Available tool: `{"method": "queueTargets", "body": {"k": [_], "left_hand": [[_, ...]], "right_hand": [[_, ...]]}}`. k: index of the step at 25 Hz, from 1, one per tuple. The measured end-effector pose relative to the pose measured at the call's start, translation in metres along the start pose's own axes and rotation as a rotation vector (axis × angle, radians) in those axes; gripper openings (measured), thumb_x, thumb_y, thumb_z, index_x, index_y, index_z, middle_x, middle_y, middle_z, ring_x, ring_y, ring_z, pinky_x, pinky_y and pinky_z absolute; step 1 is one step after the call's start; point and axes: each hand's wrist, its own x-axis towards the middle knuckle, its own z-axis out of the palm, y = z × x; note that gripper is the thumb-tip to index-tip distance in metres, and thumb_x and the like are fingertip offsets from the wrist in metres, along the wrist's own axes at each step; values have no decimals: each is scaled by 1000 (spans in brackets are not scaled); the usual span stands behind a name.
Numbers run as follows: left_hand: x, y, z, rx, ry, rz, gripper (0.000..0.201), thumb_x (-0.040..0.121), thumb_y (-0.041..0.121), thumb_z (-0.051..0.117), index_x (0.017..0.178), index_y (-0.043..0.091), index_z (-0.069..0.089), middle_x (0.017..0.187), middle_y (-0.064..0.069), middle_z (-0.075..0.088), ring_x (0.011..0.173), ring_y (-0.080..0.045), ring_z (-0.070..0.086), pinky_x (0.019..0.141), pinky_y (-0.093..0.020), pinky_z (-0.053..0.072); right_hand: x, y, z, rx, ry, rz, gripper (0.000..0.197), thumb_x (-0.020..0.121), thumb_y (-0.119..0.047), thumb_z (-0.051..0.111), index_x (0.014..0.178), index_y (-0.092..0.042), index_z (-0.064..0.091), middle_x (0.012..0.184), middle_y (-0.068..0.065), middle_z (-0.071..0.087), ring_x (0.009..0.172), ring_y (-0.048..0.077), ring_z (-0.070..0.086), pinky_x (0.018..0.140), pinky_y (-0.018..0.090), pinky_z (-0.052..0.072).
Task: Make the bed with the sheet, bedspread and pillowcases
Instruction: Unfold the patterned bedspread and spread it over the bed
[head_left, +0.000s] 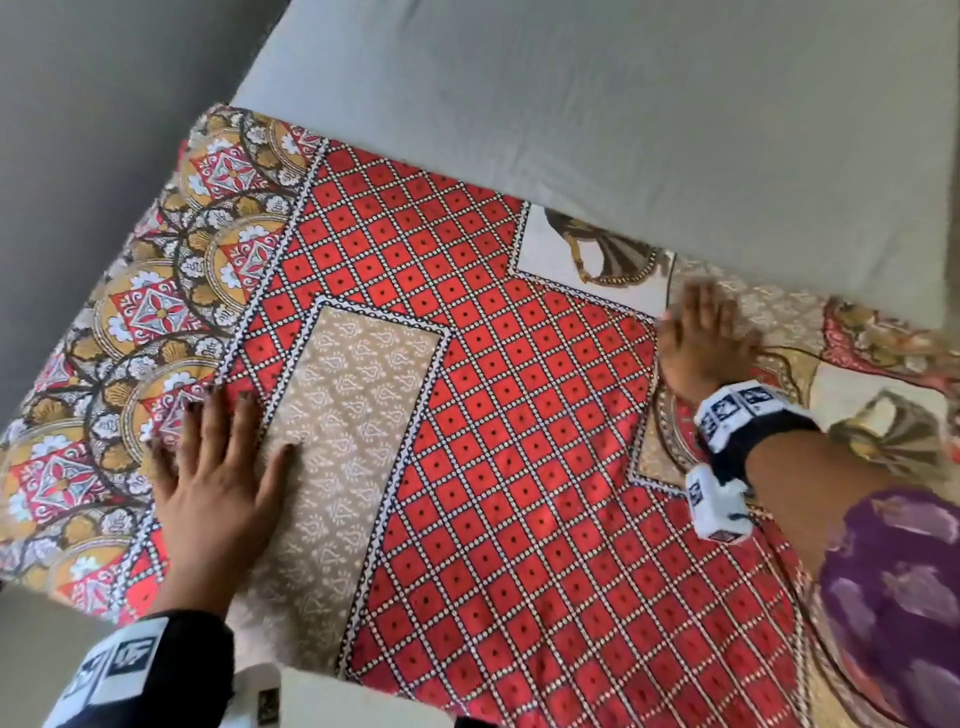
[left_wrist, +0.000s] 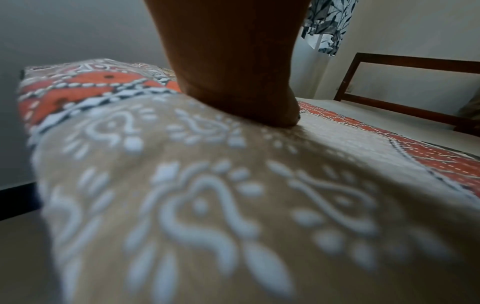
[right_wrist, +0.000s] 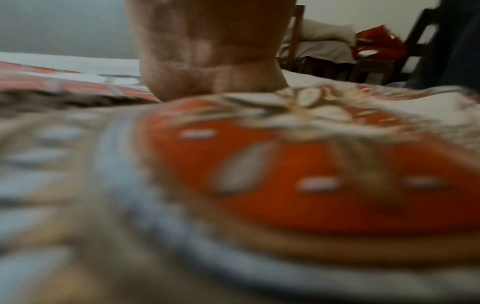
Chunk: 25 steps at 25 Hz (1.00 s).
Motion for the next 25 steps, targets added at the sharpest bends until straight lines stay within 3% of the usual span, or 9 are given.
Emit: {"method": "queueTargets", "body": {"k": [3, 6, 8, 10, 13, 18, 21, 25], "left_hand": [[-23, 36, 6, -56, -23, -68, 82, 88, 73, 4, 155, 27, 5, 162, -3, -6, 149, -21, -10, 117, -57, -6], [-65, 123, 30, -92, -68, 176, 77, 91, 68, 12, 155, 27, 1, 162, -4, -10, 149, -19, -12, 118, -56, -3], [-100, 196, 55, -98, -67, 348, 74, 93, 66, 18, 155, 28, 4, 162, -4, -5, 150, -21, -6, 118, -55, 2], [-137, 259, 81, -70, -86, 470, 73, 95, 67, 20, 155, 29, 3, 163, -1, -2, 150, -22, -3, 116, -57, 4], [-172, 303, 104, -11, -104, 485, 74, 94, 68, 24, 155, 30, 6, 163, 0, 4, 150, -23, -1, 116, -60, 8], [-197, 326, 113, 39, -174, 456, 78, 88, 74, 31, 153, 34, 14, 162, -10, 8, 149, -35, 3, 112, -68, 9], [-238, 365, 122, 22, -275, 608, 80, 86, 76, 31, 153, 33, 19, 160, -15, 14, 147, -39, 11, 107, -73, 12], [-296, 418, 151, 122, -363, 904, 77, 85, 76, 30, 148, 33, 34, 154, -15, 32, 144, -35, 24, 107, -70, 11]], "right_hand": [[0, 41, -11, 14, -22, 77, 58, 101, -43, 10, 153, -21, -2, 160, -1, -12, 147, 27, -8, 114, 61, -1], [-20, 19, -10, 2, 15, -208, 61, 99, -48, 6, 153, -21, -5, 158, 1, -15, 147, 29, -8, 115, 59, -1], [-43, -6, 6, -29, -3, -428, 60, 99, -51, 5, 151, -25, -11, 157, -2, -20, 146, 26, -15, 115, 57, -9], [-54, -10, 23, -38, -24, -491, 58, 100, -50, 9, 151, -28, -11, 157, -6, -19, 145, 23, -18, 114, 54, -12], [-33, 31, 27, -68, 47, -417, 57, 101, -48, 10, 151, -28, -9, 158, -9, -16, 146, 24, -17, 114, 58, -12], [3, 148, 18, -67, 73, -278, 56, 100, -48, 7, 150, -30, -11, 155, -10, -23, 145, 24, -19, 112, 62, -11], [6, 214, 10, -39, 96, -197, 58, 98, -48, 9, 151, -29, -8, 157, -9, -20, 146, 21, -16, 113, 62, -5], [4, 268, 1, 26, 45, -42, 56, 101, -43, 13, 152, -29, -6, 159, -7, -17, 146, 24, -16, 111, 67, 0]]}}
